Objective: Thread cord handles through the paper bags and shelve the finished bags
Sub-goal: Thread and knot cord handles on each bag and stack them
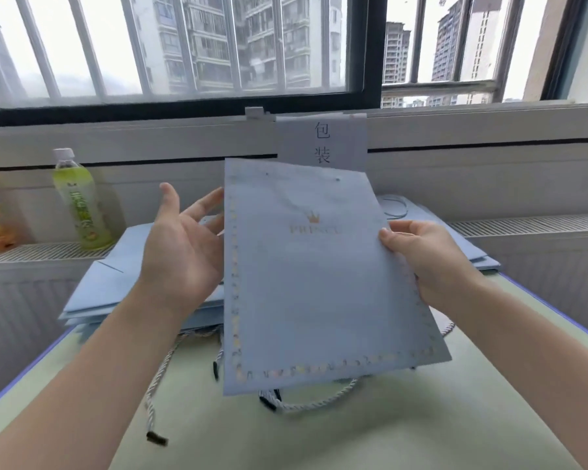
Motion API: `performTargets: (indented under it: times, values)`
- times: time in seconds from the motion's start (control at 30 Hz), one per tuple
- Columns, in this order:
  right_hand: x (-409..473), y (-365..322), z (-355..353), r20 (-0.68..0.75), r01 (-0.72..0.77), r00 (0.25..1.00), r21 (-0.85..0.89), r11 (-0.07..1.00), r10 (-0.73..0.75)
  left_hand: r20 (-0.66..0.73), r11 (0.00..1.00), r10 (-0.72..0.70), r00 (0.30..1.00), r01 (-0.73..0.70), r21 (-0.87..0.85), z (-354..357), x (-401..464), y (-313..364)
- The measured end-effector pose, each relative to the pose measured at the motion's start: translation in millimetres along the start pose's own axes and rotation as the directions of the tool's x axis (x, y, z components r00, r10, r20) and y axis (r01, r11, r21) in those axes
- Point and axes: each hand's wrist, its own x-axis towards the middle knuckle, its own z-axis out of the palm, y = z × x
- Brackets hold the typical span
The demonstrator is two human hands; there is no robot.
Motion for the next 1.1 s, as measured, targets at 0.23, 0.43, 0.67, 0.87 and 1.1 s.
performTargets:
  times: [0.23, 0.43, 0.67, 0.87, 1.1]
  values:
    - [5, 1, -15, 0.227, 0.098, 0.967, -0.751, 0.652, 0.115, -0.182, 0.847, 0.010, 0.983, 0.088, 0.524, -7, 7, -11]
    - [0, 14, -15, 0.205, 0.157, 0.922, -0.973, 0.169, 0.327, -0.213, 0.813, -0.034, 0.976, 0.152, 0.562, -10, 5, -14]
    - [8, 22, -10, 0.185, 0.168, 0.976, -0.975, 0.143, 0.114, -0.251, 0.813, 0.022, 0.968, 0.129, 0.568, -4, 3, -25]
    - [11, 4, -14, 0.075, 0.263, 0.944, -0.761, 0.593, -0.323, -0.266, 0.816, 0.028, 0.964, 0.132, 0.562, -1, 2, -25]
    - [-12, -26, -1, -0.005, 0.554, 0.828, -0.141, 0.820, -0.560, -0.203, 0.857, -0.075, 0.976, 0.167, 0.488, 13, -9, -30]
